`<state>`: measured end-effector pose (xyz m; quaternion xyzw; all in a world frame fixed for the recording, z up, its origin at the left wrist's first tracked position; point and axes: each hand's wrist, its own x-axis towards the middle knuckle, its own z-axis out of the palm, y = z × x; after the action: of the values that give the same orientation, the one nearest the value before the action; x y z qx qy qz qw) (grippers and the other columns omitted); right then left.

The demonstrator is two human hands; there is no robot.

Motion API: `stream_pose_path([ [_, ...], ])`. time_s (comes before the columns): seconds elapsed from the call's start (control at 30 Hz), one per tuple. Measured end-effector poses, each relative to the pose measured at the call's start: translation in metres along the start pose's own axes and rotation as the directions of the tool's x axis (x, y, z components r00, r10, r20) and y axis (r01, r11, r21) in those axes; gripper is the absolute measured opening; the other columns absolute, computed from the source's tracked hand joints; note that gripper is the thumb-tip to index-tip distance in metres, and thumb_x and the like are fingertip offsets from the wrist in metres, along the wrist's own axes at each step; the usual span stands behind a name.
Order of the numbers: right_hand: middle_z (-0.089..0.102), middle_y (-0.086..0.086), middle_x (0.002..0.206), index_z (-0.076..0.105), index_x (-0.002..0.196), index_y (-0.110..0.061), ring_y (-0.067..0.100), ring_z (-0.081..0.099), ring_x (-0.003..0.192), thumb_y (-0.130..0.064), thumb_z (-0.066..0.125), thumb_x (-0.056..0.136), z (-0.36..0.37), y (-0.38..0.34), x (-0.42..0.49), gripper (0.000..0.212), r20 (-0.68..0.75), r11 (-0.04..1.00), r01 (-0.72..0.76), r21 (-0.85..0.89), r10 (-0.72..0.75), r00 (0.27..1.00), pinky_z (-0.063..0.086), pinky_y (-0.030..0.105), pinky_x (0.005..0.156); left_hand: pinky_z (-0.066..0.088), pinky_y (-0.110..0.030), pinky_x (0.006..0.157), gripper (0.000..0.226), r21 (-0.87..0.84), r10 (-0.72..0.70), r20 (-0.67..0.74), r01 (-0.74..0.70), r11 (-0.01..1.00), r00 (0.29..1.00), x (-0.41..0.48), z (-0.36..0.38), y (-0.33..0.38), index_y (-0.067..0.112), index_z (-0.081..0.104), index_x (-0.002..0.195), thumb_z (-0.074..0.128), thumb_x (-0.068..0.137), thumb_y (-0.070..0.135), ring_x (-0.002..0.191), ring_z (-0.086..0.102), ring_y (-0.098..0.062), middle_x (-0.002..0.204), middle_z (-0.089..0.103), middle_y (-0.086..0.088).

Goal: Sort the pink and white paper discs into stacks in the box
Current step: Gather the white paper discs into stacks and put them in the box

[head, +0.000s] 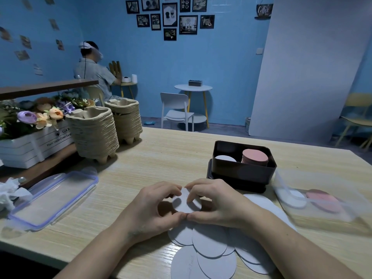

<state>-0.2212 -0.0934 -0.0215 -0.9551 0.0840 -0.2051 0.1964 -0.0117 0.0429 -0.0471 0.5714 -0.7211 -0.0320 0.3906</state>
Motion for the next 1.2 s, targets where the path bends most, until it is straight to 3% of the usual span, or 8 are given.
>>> stream_pose_path([
  [0.17,0.069,0.0,0.114,0.07,0.094,-0.022,-0.018,0.05,0.119,-0.045,0.082,0.087,-0.012,0.003,-0.002,0.027,-0.025,0.999,-0.033,-0.033,0.032,0.999,0.05,0.025,0.094,0.054,-0.023,0.09,0.036,-0.002,-0.022,-0.023,0.022,1.0,0.999,0.0,-0.003,0.003,0.027,0.067,0.115,0.075,0.085,0.046,0.112,0.063,-0.002,0.122,0.066,0.018],
  [0.3,0.065,0.002,0.099,0.067,0.088,-0.02,0.015,0.065,0.107,-0.047,0.078,0.087,-0.025,-0.004,-0.007,0.029,-0.036,0.998,-0.032,-0.06,0.029,0.999,0.052,0.038,0.086,0.052,-0.024,0.087,0.03,0.047,0.003,-0.035,-0.002,0.999,0.999,0.002,-0.007,0.008,0.024,0.066,0.113,0.07,0.09,0.043,0.106,0.063,-0.003,0.112,0.066,0.017],
  [0.4,0.066,0.001,0.101,0.065,0.089,-0.022,0.022,0.066,0.11,-0.05,0.078,0.086,-0.034,-0.009,-0.022,0.031,-0.05,0.995,-0.056,-0.078,0.052,0.997,0.052,0.04,0.085,0.052,-0.025,0.082,0.027,0.027,0.0,-0.021,0.001,1.0,1.0,0.004,-0.006,0.017,0.023,0.068,0.108,0.067,0.09,0.043,0.099,0.063,-0.001,0.102,0.067,0.02],
  [0.53,0.066,-0.004,0.11,0.065,0.101,-0.027,0.018,0.065,0.107,-0.053,0.077,0.085,-0.042,-0.004,-0.053,0.033,-0.059,0.99,-0.115,-0.085,0.11,0.992,0.054,0.04,0.086,0.056,-0.032,0.084,0.025,-0.055,-0.008,0.132,0.015,0.998,0.991,0.006,0.007,0.034,0.025,0.071,0.109,0.075,0.088,0.039,0.103,0.065,-0.003,0.103,0.068,0.02],
  [0.77,0.059,-0.01,0.127,0.066,0.11,-0.027,0.008,0.06,0.116,-0.045,0.076,0.087,-0.043,0.004,-0.091,0.031,-0.084,0.984,-0.174,-0.044,0.169,0.982,0.054,0.027,0.088,0.048,-0.025,0.105,0.071,-0.035,-0.055,0.413,0.077,0.996,0.909,0.01,0.02,0.052,0.041,0.061,0.133,0.089,0.069,0.056,0.121,0.053,0.005,0.126,0.057,0.022],
  [1.0,0.056,-0.016,0.134,0.066,0.106,-0.031,0.006,0.062,0.113,-0.052,0.072,0.086,-0.045,0.006,-0.096,0.03,-0.094,0.977,-0.208,-0.048,0.203,0.975,0.054,0.028,0.085,0.055,-0.026,0.095,0.049,-0.127,-0.029,0.292,0.069,0.989,0.956,0.021,0.013,0.053,0.029,0.071,0.118,0.091,0.073,0.03,0.113,0.066,-0.005,0.113,0.07,0.018],
  [1.1,0.059,-0.014,0.129,0.065,0.104,-0.029,0.003,0.064,0.092,-0.046,0.078,0.085,-0.044,0.008,-0.096,0.029,-0.079,0.977,-0.213,-0.016,0.211,0.974,0.056,0.025,0.073,0.054,-0.03,0.089,0.046,-0.09,0.045,0.169,-0.03,0.996,0.985,0.028,0.018,0.051,0.023,0.072,0.116,0.086,0.075,0.037,0.104,0.069,-0.008,0.108,0.073,0.016],
  [1.2,0.065,-0.009,0.118,0.059,0.114,-0.034,0.011,0.066,0.097,-0.052,0.079,0.083,-0.04,0.009,-0.094,0.041,-0.077,0.977,-0.21,-0.026,0.208,0.975,0.058,0.037,0.078,0.053,-0.032,0.086,0.048,-0.036,0.107,0.094,-0.104,0.994,0.99,0.034,0.032,0.049,0.019,0.07,0.118,0.085,0.079,0.042,0.101,0.068,-0.007,0.109,0.072,0.014],
])
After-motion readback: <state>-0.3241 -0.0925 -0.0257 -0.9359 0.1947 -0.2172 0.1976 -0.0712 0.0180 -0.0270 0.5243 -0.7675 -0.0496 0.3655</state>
